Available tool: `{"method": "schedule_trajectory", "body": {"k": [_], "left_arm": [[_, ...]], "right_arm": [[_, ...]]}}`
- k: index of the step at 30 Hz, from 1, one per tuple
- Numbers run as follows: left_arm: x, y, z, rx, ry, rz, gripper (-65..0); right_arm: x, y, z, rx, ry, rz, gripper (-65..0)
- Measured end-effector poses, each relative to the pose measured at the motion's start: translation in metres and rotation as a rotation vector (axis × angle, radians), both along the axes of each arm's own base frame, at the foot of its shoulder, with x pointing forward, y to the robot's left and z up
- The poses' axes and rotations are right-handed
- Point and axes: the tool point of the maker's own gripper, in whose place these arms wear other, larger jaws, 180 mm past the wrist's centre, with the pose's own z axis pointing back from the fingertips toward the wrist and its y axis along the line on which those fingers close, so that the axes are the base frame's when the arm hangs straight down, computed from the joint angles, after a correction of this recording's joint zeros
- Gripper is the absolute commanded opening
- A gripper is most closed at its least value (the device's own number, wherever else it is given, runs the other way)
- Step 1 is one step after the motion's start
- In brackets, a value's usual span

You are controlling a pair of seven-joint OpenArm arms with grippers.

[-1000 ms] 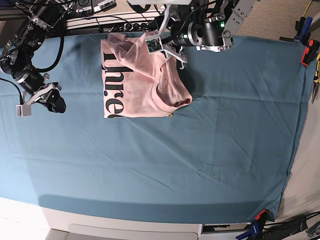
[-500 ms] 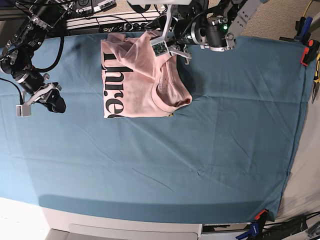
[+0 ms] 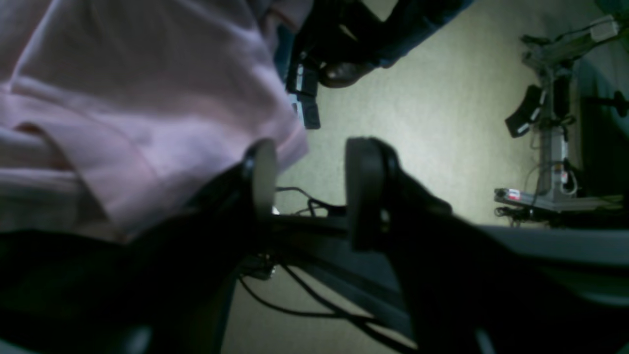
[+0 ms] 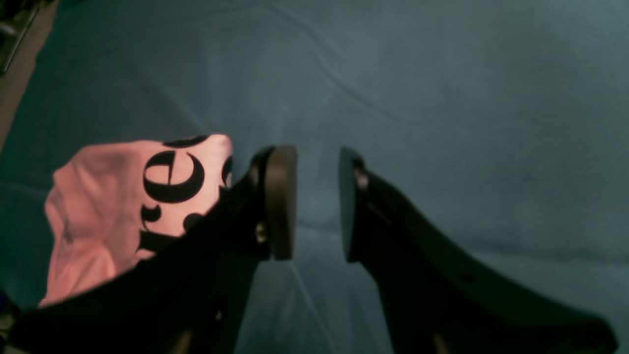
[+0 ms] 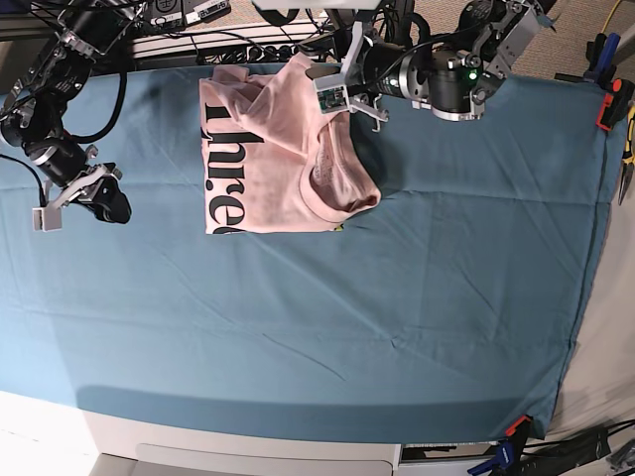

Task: Fold the T-shirt properly
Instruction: 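Grasp the collar edge with the left gripper, then tuck the grasped edge under the shirt with the left gripper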

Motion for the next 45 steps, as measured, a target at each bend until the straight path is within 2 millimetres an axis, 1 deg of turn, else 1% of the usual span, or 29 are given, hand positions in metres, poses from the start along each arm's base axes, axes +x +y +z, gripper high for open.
{"method": "schedule_trajectory", "body": {"k": [6, 8, 10, 14, 15, 18, 24, 29, 32, 39, 42, 45], "left_arm": [[0.008, -0.002, 0.001, -0.003, -0.074, -0.025, -40.5], [0.009, -0.003, 0.000, -0.010, -0.062, -0.059, -40.5], [0.008, 0.000, -0.009, 0.017, -0.025, -0.092, -40.5], [0.001, 0.017, -0.035, 0.131, 0.037, -0.187, -40.5], [-0.001, 0.017, -0.035, 0.135, 0.053, -0.205, -40.5], [-0.003, 0.009, -0.027, 0.094, 0.087, -0.240, -40.6], [-0.009, 0.017, -0.028, 0.124, 0.123, -0.285, -40.6], [0.007, 0.017, -0.025, 0.132, 0.078, -0.279, -41.0], [0.018, 0.015, -0.030, 0.145, 0.018, -0.240, -41.0], [0.021, 0.010, -0.026, 0.112, 0.010, -0.221, -42.2], [0.031, 0.009, -0.028, 0.119, -0.039, -0.195, -42.2], [0.033, 0.010, -0.029, 0.124, -0.050, -0.191, -42.2]], "right_arm": [[0.000, 0.000, 0.000, 0.001, -0.001, 0.001, -49.5], [0.000, 0.000, 0.000, 0.000, 0.001, 0.000, -49.5], [-0.001, 0.000, -0.002, -0.003, 0.013, 0.004, -49.5], [-0.002, 0.001, -0.003, -0.003, 0.019, 0.006, -49.5], [-0.002, 0.001, -0.003, -0.003, 0.019, 0.006, -49.5], [-0.002, 0.001, -0.003, -0.003, 0.019, 0.006, -49.5], [-0.002, 0.001, -0.003, -0.003, 0.019, 0.006, -49.5], [-0.002, 0.001, -0.003, -0.003, 0.019, 0.006, -49.5], [-0.002, 0.001, -0.003, -0.003, 0.019, 0.006, -49.5], [-0.002, 0.001, -0.003, -0.003, 0.019, 0.006, -49.5], [-0.002, 0.001, -0.003, -0.003, 0.019, 0.006, -49.5], [-0.002, 0.001, -0.003, -0.003, 0.019, 0.006, -49.5]]}}
